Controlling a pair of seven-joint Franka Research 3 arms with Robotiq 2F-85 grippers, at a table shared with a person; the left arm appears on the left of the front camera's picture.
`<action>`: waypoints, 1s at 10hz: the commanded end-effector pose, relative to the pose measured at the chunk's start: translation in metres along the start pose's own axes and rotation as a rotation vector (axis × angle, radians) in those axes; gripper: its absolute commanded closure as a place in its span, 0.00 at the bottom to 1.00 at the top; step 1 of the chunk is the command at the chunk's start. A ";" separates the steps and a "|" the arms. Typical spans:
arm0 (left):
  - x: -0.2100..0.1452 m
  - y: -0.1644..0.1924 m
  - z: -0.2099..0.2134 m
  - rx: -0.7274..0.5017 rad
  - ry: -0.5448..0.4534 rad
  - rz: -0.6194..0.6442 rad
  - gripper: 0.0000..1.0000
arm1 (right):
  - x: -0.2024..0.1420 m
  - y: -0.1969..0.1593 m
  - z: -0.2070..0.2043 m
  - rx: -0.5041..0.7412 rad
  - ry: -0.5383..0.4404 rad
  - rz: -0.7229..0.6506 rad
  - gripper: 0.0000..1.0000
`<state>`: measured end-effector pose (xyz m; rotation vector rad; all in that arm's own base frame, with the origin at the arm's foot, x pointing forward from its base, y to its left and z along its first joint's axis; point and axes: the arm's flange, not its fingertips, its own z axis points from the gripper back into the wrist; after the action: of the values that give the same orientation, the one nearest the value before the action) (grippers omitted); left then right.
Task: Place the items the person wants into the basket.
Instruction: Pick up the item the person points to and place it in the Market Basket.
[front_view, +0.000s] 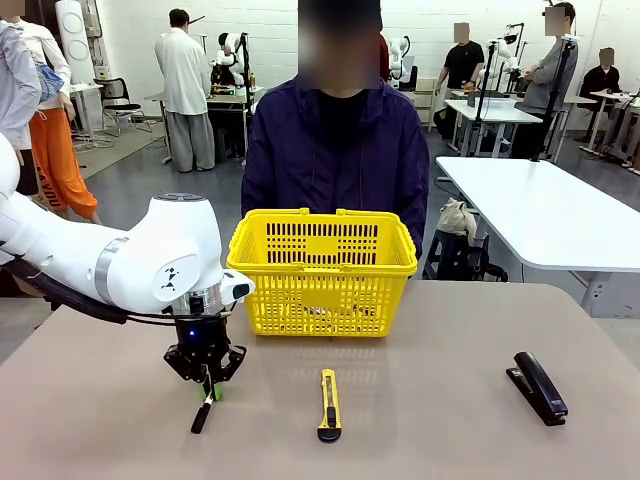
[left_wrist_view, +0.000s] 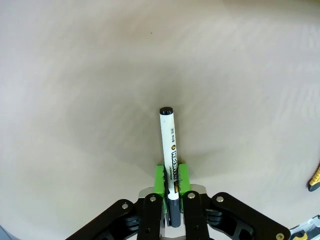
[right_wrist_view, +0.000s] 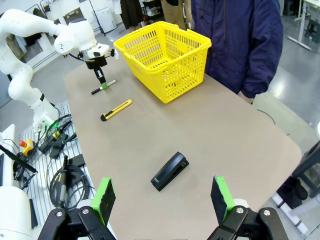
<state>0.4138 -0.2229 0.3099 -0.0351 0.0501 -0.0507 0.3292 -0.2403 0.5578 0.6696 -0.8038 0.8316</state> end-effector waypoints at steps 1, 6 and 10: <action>0.000 -0.002 -0.006 -0.010 0.018 -0.014 1.00 | 0.000 -0.001 -0.001 0.003 -0.037 0.019 0.00; -0.027 0.009 0.087 0.007 -0.056 -0.037 1.00 | 0.000 -0.001 -0.001 0.003 -0.037 0.019 0.00; -0.070 0.016 0.208 -0.011 -0.163 -0.101 1.00 | 0.000 -0.001 -0.001 0.003 -0.037 0.019 0.00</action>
<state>0.3549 -0.1997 0.5125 -0.0167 -0.1136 -0.1310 0.3293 -0.2402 0.5576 0.6701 -0.8034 0.8316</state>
